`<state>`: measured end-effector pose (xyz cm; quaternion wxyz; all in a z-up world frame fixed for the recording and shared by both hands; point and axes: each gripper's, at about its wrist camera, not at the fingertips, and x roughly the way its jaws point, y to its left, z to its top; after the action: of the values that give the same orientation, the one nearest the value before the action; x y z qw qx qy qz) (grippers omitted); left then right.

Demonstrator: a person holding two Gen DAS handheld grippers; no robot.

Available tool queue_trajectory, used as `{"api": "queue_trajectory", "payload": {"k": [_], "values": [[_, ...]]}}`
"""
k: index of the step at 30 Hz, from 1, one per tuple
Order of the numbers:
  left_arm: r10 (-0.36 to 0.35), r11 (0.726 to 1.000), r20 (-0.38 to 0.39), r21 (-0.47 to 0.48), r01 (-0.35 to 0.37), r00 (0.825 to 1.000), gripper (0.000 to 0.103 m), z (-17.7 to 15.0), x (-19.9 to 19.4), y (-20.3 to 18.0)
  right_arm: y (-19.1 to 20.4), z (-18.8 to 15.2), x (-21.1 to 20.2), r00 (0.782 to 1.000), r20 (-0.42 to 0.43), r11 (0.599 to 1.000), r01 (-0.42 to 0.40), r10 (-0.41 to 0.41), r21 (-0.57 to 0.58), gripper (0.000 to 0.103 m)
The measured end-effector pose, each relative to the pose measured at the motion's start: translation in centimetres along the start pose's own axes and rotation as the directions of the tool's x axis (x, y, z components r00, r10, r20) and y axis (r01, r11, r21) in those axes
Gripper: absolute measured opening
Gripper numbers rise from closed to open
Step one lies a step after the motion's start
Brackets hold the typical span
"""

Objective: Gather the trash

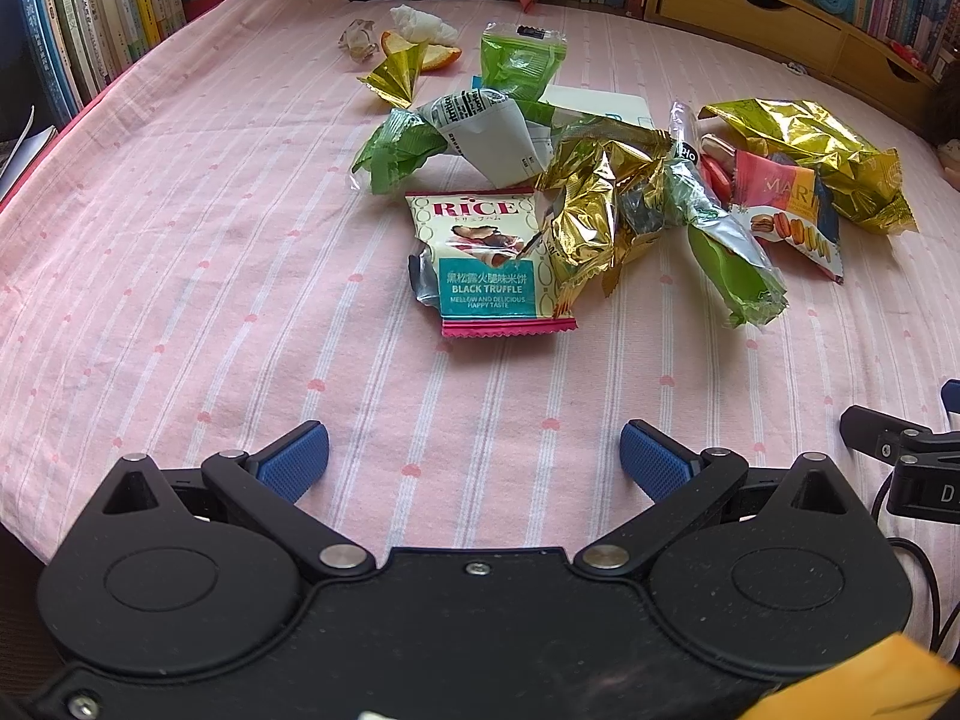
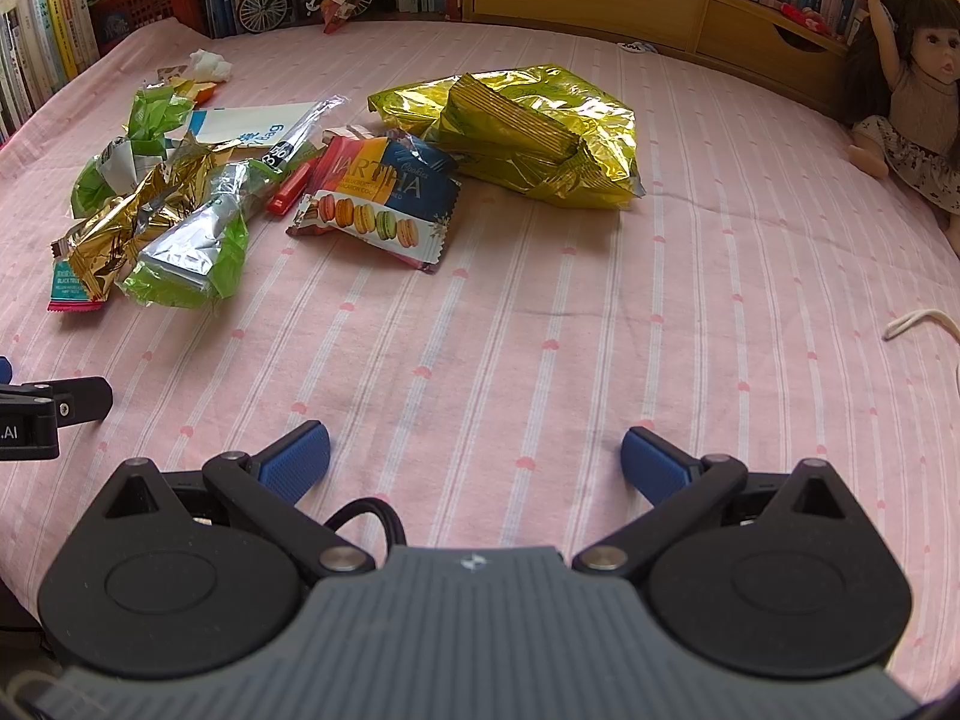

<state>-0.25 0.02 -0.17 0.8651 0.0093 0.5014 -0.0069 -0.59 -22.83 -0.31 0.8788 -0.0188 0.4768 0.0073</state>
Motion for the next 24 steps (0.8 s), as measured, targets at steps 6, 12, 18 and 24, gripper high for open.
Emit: {"api": "queue_trajectory", "payload": {"k": [6,12,18,24], "values": [[-0.001,1.000,0.000,0.004,0.001,1.000,0.103,0.1,-0.2,-0.2,0.2,-0.1,-0.2,1.000,0.011,1.000,-0.001,0.001,0.000,0.103],[-0.005,1.000,-0.005,0.012,0.005,1.000,0.103,0.3,-0.1,-0.2,0.1,-0.1,-0.2,1.000,0.010,1.000,-0.001,0.001,-0.001,0.103],[-0.001,1.000,-0.025,0.003,0.001,1.000,0.103,0.5,0.1,-0.3,0.1,0.3,-0.1,1.000,-0.010,1.000,0.002,-0.002,0.001,0.103],[-0.015,1.000,-0.041,-0.015,0.014,0.999,0.095,1.5,-0.2,-0.1,0.2,1.5,-1.5,0.999,0.048,1.000,-0.027,0.026,0.012,0.100]]}}
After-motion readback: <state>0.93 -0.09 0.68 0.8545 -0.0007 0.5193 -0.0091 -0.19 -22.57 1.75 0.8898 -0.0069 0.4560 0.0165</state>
